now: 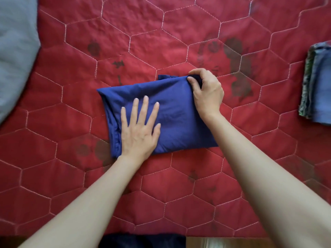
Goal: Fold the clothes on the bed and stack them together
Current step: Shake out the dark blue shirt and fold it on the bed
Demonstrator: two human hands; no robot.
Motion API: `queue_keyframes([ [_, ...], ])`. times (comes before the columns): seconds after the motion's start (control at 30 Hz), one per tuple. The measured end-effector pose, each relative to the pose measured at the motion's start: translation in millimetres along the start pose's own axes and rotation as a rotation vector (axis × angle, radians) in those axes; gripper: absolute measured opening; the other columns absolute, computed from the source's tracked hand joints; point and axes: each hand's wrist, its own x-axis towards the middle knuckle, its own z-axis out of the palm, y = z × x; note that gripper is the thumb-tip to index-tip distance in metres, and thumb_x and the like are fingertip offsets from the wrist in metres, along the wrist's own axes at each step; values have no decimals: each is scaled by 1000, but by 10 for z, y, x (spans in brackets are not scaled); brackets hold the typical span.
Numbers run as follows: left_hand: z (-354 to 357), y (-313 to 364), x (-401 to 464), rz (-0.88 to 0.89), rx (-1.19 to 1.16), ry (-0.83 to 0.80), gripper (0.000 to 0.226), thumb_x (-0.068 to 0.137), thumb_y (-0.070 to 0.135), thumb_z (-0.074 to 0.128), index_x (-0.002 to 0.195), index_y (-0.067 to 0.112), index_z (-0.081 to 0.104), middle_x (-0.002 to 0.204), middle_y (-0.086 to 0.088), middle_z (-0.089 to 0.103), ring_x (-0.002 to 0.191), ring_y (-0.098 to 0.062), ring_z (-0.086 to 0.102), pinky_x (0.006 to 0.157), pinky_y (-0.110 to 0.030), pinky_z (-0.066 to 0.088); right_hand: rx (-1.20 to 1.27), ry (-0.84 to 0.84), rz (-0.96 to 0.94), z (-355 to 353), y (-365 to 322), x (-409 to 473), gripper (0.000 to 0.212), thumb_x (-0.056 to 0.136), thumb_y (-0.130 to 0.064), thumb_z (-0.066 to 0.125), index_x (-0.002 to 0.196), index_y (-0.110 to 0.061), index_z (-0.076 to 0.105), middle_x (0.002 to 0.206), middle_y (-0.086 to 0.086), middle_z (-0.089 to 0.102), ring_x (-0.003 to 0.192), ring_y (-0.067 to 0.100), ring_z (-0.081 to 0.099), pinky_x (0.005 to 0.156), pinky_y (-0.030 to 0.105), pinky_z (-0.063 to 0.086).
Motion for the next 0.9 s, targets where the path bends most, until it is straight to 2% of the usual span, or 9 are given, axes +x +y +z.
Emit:
queue_keyframes([
  [0.1, 21, -92, 45, -139, 13, 38, 56, 100, 40, 29, 153, 23, 25, 160, -10, 19, 148, -31, 15, 116, -57, 6, -19, -13, -15, -13, -13, -8, 17, 94, -27, 56, 106, -22, 66, 102, -8, 65, 100, 12, 56, 75, 21, 36],
  [0.17, 9, -205, 61, -227, 2, 57, 55, 101, 40, 27, 153, 22, 23, 160, -11, 17, 148, -30, 14, 116, -56, 6, -107, -1, -11, -22, -48, -26, 23, 96, -29, 53, 114, -19, 65, 110, -3, 61, 107, 15, 52, 84, 23, 37],
  [0.27, -5, -353, 67, -242, -14, 52, 55, 101, 39, 25, 153, 21, 22, 160, -13, 15, 149, -29, 13, 116, -57, 7, -233, 84, -35, 0, -247, -153, 35, 97, -25, 50, 128, -13, 59, 132, 7, 53, 129, 24, 43, 107, 36, 32],
  [0.37, -8, -364, 71, -232, -43, 67, 54, 102, 38, 25, 153, 21, 23, 160, -13, 15, 149, -28, 12, 117, -57, 7, -245, 149, -276, 158, -513, -470, 35, 95, -19, 51, 127, -9, 61, 140, 15, 51, 137, 33, 39, 114, 52, 26],
  [0.47, 8, -363, 63, -239, -62, 96, 53, 103, 37, 25, 153, 21, 24, 160, -12, 16, 149, -27, 12, 117, -57, 8, -325, -37, -456, 411, -573, -868, 37, 97, -25, 49, 131, -12, 59, 146, 15, 45, 140, 31, 35, 115, 57, 19],
  [0.57, 25, -383, 54, -233, -64, 103, 53, 102, 36, 26, 153, 22, 24, 160, -11, 16, 149, -26, 12, 117, -56, 8, -533, -181, -535, 499, -322, -957, 43, 100, -36, 43, 139, -19, 52, 150, 14, 39, 142, 30, 32, 116, 56, 18],
  [0.63, 33, -387, 63, -234, -66, 94, 53, 101, 37, 26, 153, 23, 24, 161, -10, 16, 149, -26, 11, 117, -55, 7, -624, -145, -491, 410, -50, -805, 48, 99, -40, 42, 143, -22, 46, 152, 12, 37, 142, 29, 32, 115, 57, 16],
  [0.77, 15, -350, 70, -240, -63, 59, 54, 101, 38, 24, 153, 24, 21, 161, -10, 14, 149, -26, 9, 117, -54, 6, -647, -106, -87, 104, 382, -539, 60, 100, -53, 20, 153, -27, 19, 161, 5, 16, 149, 27, 12, 117, 59, 4],
  [0.9, -45, -345, 80, -246, -74, 5, 56, 100, 39, 23, 153, 23, 20, 161, -12, 11, 149, -27, 7, 117, -55, 7, -554, -138, -31, 67, 343, -525, 61, 101, -52, 22, 154, -23, 15, 162, 6, 12, 149, 26, 8, 120, 49, 7],
])
